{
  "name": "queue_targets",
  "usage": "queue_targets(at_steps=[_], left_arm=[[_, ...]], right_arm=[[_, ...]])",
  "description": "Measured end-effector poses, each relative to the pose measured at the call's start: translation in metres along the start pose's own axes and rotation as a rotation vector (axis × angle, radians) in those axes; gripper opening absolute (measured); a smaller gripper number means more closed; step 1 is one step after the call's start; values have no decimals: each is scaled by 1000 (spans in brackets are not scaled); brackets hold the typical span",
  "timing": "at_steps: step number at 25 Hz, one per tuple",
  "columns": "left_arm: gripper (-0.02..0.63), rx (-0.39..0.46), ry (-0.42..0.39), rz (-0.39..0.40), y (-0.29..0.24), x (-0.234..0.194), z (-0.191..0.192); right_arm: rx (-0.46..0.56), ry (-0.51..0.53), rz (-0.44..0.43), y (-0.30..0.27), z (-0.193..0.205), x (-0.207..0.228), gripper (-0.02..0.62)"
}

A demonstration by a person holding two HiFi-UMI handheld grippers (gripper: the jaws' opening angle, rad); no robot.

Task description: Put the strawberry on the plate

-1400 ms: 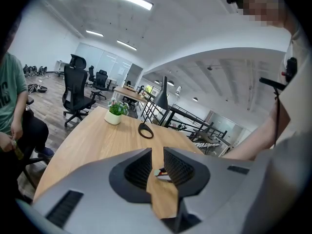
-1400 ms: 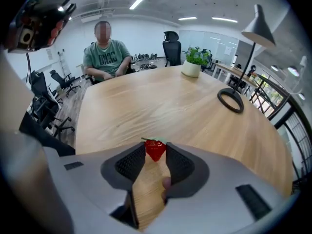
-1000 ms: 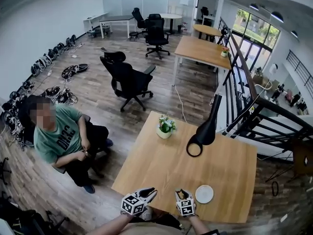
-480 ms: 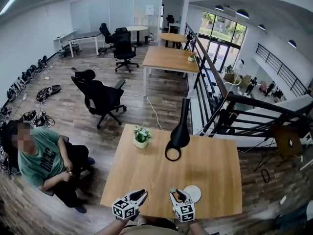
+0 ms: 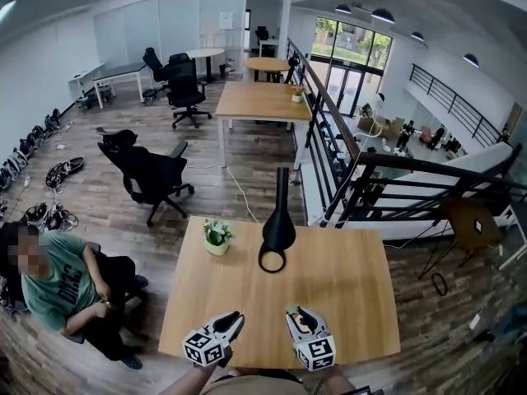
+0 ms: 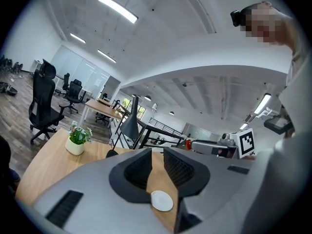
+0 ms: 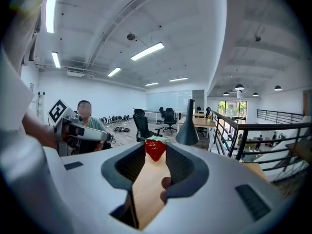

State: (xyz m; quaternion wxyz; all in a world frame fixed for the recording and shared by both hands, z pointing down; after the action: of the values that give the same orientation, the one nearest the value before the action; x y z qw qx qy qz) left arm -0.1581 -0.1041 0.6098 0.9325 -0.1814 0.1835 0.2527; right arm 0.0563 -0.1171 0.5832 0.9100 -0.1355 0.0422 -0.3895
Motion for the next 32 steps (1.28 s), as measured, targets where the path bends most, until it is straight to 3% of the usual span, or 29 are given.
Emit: queue_targets(at_steps=[10, 32], left_arm=[[63, 7, -19, 52, -40, 54, -12], [63, -28, -9, 71, -115, 159, 29]], right_arm=[[66, 31, 59, 51, -30, 56, 137], [82, 21, 142, 175, -3, 141, 135]])
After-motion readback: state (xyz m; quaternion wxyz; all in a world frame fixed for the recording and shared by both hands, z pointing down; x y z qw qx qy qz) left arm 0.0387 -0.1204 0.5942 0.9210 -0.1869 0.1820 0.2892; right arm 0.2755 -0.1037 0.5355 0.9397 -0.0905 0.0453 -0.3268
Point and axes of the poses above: the fingertips, and each gripper's own axes: y backward along the fingers, x to its right, z out of its underside, the point moved 5 cm from there along y, backward along the fingers, and after that the axes turned 11 degrees about -z, right-handed, at the moved point
